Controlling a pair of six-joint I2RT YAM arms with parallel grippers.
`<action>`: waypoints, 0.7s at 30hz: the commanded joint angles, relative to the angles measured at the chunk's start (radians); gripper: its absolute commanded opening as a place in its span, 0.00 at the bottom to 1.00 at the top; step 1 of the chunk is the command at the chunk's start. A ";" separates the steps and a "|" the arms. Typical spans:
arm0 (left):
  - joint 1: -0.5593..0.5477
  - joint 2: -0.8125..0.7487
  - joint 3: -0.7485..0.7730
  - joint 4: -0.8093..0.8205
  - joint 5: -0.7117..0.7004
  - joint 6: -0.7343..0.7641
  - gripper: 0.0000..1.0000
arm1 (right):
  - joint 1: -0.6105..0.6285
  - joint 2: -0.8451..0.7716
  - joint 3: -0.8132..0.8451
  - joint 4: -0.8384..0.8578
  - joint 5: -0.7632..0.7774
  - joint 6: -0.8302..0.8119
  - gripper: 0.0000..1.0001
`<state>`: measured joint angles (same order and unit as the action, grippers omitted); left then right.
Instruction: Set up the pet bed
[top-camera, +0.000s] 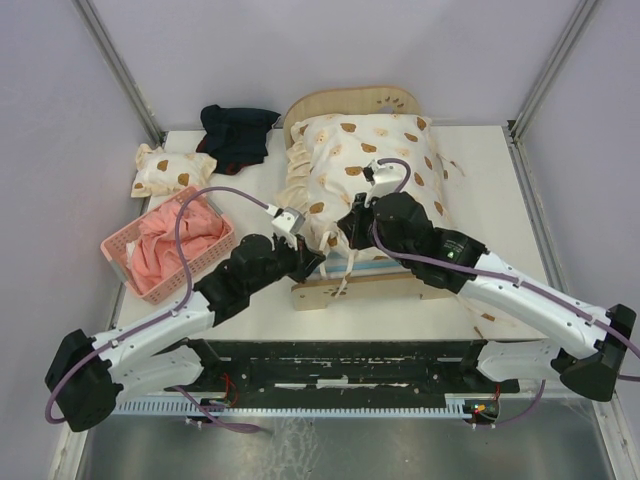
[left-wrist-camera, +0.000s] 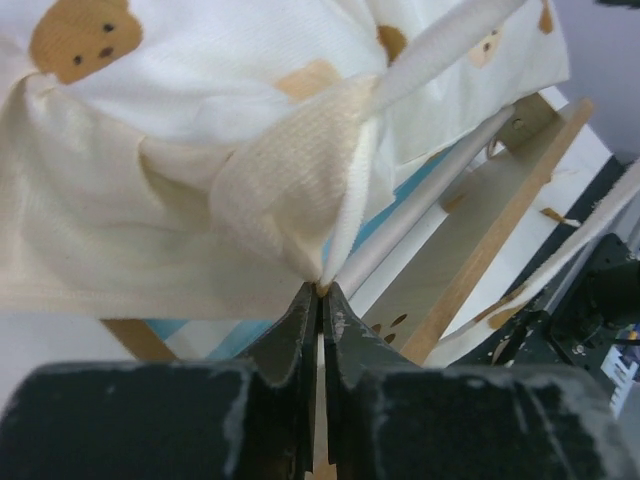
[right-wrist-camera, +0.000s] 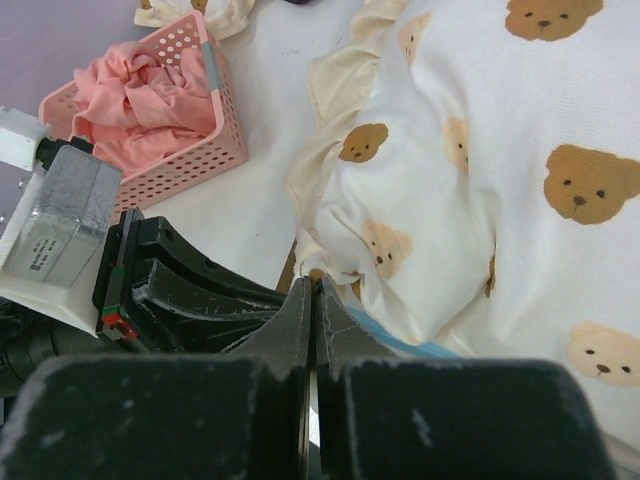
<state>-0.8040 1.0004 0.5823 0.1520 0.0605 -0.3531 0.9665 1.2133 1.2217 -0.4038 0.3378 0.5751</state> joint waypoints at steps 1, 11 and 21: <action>-0.005 -0.055 0.098 -0.161 -0.114 0.068 0.06 | -0.006 -0.030 -0.001 0.036 0.007 -0.014 0.02; -0.006 -0.029 0.176 -0.308 -0.109 0.100 0.07 | -0.009 -0.057 -0.071 0.034 0.020 -0.021 0.02; -0.012 -0.065 0.183 -0.414 -0.285 -0.024 0.43 | -0.013 -0.064 -0.126 -0.028 0.042 -0.043 0.02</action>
<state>-0.8135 0.9958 0.7353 -0.2054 -0.0841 -0.2951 0.9588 1.1717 1.1206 -0.4137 0.3664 0.5518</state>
